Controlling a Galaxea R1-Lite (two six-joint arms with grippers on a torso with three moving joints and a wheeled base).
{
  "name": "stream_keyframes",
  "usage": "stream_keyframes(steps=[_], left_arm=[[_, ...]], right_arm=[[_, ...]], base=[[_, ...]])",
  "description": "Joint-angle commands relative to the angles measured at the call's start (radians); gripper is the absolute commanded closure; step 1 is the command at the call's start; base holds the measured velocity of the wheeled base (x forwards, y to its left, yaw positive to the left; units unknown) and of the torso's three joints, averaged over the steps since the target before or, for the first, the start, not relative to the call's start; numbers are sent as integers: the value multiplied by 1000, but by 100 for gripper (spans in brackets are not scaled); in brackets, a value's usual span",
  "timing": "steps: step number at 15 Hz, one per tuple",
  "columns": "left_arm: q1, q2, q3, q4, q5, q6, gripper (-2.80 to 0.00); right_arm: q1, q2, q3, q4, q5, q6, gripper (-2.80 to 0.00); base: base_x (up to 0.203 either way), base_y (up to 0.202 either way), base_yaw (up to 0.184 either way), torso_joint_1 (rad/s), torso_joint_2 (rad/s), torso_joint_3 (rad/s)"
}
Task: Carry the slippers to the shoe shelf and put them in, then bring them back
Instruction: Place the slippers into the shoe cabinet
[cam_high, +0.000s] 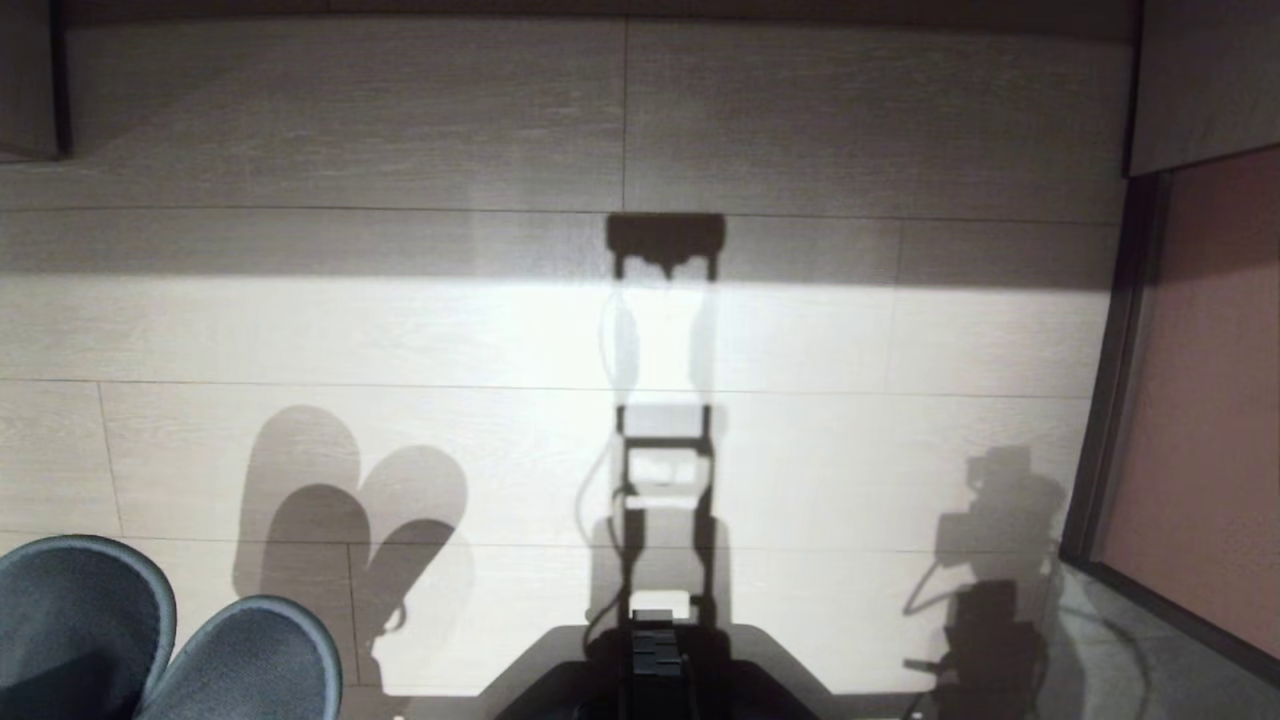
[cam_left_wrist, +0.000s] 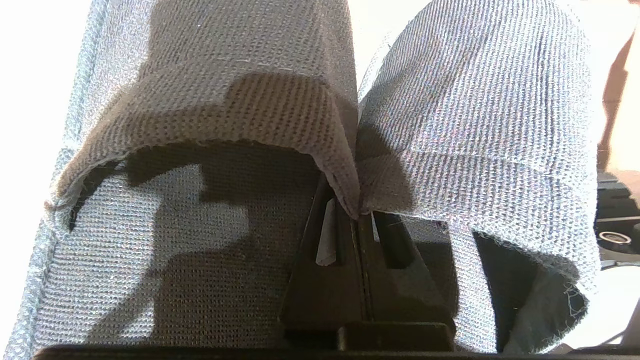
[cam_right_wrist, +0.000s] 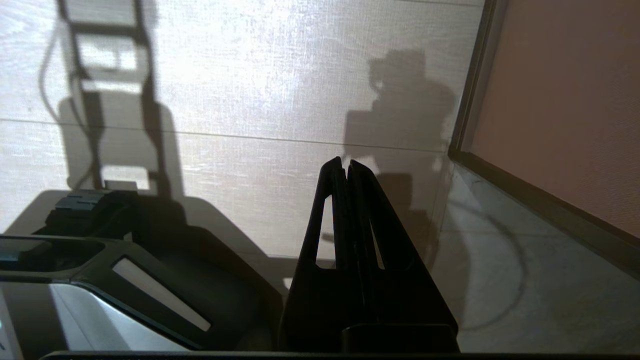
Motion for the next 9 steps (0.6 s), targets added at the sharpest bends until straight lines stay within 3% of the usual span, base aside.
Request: stream_keyframes(steps=[1, 9], left_arm=[[0, 3, 0, 0, 0, 0, 0], [0, 3, 0, 1, 0, -1, 0]], right_arm=[[-1, -2, 0, 0, 1, 0, 0], [-1, -2, 0, 0, 1, 0, 0]], base=[[0, 0, 0, 2, 7, 198], [0, 0, 0, 1, 2, 202]])
